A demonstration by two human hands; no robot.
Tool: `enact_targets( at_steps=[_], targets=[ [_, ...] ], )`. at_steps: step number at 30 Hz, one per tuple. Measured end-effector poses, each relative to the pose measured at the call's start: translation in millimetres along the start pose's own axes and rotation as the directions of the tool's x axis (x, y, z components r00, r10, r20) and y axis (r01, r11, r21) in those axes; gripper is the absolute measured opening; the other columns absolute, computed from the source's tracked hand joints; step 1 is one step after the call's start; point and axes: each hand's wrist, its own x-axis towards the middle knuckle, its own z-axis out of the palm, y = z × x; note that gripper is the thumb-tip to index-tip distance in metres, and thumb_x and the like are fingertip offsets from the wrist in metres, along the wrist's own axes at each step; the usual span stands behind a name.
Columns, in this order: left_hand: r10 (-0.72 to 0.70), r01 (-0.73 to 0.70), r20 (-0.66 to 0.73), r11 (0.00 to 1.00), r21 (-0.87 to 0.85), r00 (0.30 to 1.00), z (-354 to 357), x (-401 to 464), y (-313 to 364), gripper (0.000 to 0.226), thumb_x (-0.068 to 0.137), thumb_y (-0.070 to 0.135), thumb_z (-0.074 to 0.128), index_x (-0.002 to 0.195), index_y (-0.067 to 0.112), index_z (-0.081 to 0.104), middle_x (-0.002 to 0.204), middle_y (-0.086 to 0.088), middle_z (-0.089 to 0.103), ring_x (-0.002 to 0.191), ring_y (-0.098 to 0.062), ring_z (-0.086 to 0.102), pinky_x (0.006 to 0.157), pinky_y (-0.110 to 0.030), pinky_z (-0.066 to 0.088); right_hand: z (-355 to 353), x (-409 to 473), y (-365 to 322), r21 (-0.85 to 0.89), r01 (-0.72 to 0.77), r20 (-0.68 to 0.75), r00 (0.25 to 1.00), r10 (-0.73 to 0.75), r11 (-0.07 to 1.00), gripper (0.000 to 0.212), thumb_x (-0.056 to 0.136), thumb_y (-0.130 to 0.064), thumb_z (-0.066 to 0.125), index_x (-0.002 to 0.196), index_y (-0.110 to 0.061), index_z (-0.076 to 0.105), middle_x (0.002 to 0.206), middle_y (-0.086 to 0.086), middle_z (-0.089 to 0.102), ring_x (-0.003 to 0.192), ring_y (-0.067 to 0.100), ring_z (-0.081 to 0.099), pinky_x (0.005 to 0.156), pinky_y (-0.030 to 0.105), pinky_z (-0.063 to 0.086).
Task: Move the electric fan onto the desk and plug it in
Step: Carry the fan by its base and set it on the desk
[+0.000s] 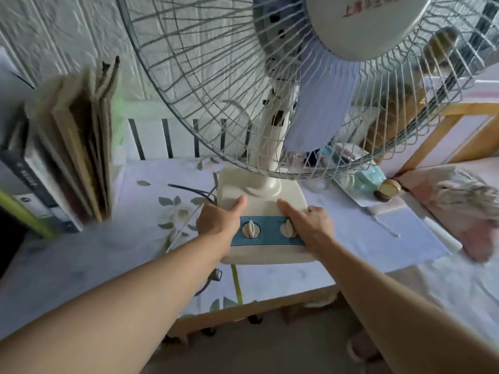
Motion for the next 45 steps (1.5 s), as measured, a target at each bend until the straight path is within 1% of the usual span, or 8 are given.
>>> enact_targets(
  at_steps=[3,9,20,26,32,37,41,45],
  targets=[
    [-0.017,0.017,-0.003,1.0,0.009,1.0,21.3,-1.1,-9.7,0.087,0.074,0.067,0.058,0.129,0.0,0.047,0.13,-0.016,0.057,0.118,-0.033,0.056,0.096,-0.042,0.05,-0.2,12.4,20.2,0.003,0.014,0.003,1.0,-0.014,1.0,0.055,0.073,-0.062,0.063,0.08,-0.007,0.06,0.084,0.011,0.061,0.077,0.028,0.056,0.058,0.028,0.037],
    [-0.017,0.017,-0.026,1.0,0.022,1.0,59.4,0.5,-25.8,0.081,0.081,0.059,0.057,0.133,0.0,0.043,0.138,-0.016,0.051,0.126,-0.033,0.05,0.095,-0.037,0.044,2.7,36.8,55.1,-0.038,0.047,0.028,0.999,-0.046,0.998,0.052,0.076,-0.061,0.061,0.064,-0.012,0.05,0.064,0.002,0.051,0.058,0.013,0.046,0.047,0.023,0.033],
    [-0.028,0.029,-0.042,0.999,0.019,0.999,100.2,17.8,-44.1,0.087,0.077,0.063,0.058,0.136,0.002,0.04,0.137,-0.016,0.052,0.119,-0.034,0.055,0.09,-0.036,0.048,11.7,69.7,87.8,-0.052,0.069,0.039,0.997,-0.067,0.996,0.053,0.075,-0.063,0.061,0.063,-0.012,0.051,0.064,0.002,0.05,0.057,0.011,0.045,0.047,0.024,0.033],
    [0.018,-0.014,-0.052,0.997,0.075,0.999,103.6,22.9,-45.3,0.091,0.077,0.064,0.057,0.14,0.002,0.036,0.143,-0.016,0.046,0.127,-0.034,0.049,0.099,-0.04,0.047,14.7,74.0,92.4,-0.034,0.066,0.041,0.997,-0.064,0.997,0.055,0.075,-0.065,0.06,0.069,-0.011,0.053,0.071,0.005,0.055,0.066,0.019,0.052,0.053,0.027,0.04],
    [0.073,-0.063,-0.051,0.981,0.182,0.996,102.1,22.3,-48.5,0.081,0.081,0.063,0.053,0.131,-0.001,0.046,0.135,-0.018,0.053,0.121,-0.034,0.053,0.092,-0.037,0.047,16.6,75.6,94.3,-0.025,0.043,0.042,0.998,-0.042,0.999,0.072,0.072,-0.068,0.059,0.095,0.0,0.063,0.095,0.017,0.063,0.083,0.03,0.059,0.066,0.032,0.046],
    [0.122,-0.109,-0.024,0.943,0.316,0.992,100.6,21.2,-45.9,0.078,0.084,0.064,0.046,0.123,-0.003,0.052,0.129,-0.019,0.057,0.117,-0.033,0.056,0.086,-0.034,0.047,14.4,72.8,91.2,-0.017,0.029,0.042,0.999,-0.029,0.999,0.061,0.074,-0.065,0.062,0.081,-0.004,0.056,0.091,0.015,0.06,0.079,0.028,0.055,0.066,0.032,0.045],
    [0.194,-0.168,-0.011,0.875,0.454,0.981,90.0,24.9,-43.0,0.084,0.082,0.067,0.045,0.125,-0.005,0.052,0.13,-0.021,0.057,0.12,-0.034,0.056,0.089,-0.036,0.048,17.3,68.1,88.9,-0.04,-0.002,0.006,1.0,0.002,0.999,0.071,0.073,-0.065,0.062,0.102,0.0,0.058,0.097,0.015,0.058,0.085,0.029,0.056,0.075,0.035,0.049],
    [0.22,-0.186,-0.004,0.832,0.523,0.975,86.0,32.8,-46.7,0.088,0.077,0.073,0.046,0.119,-0.004,0.056,0.124,-0.021,0.061,0.114,-0.035,0.059,0.086,-0.037,0.051,20.1,64.7,89.1,-0.1,-0.004,-0.069,0.998,-0.003,0.995,0.074,0.071,-0.067,0.061,0.104,-0.001,0.058,0.097,0.014,0.057,0.093,0.031,0.06,0.08,0.037,0.052]
  ],
)
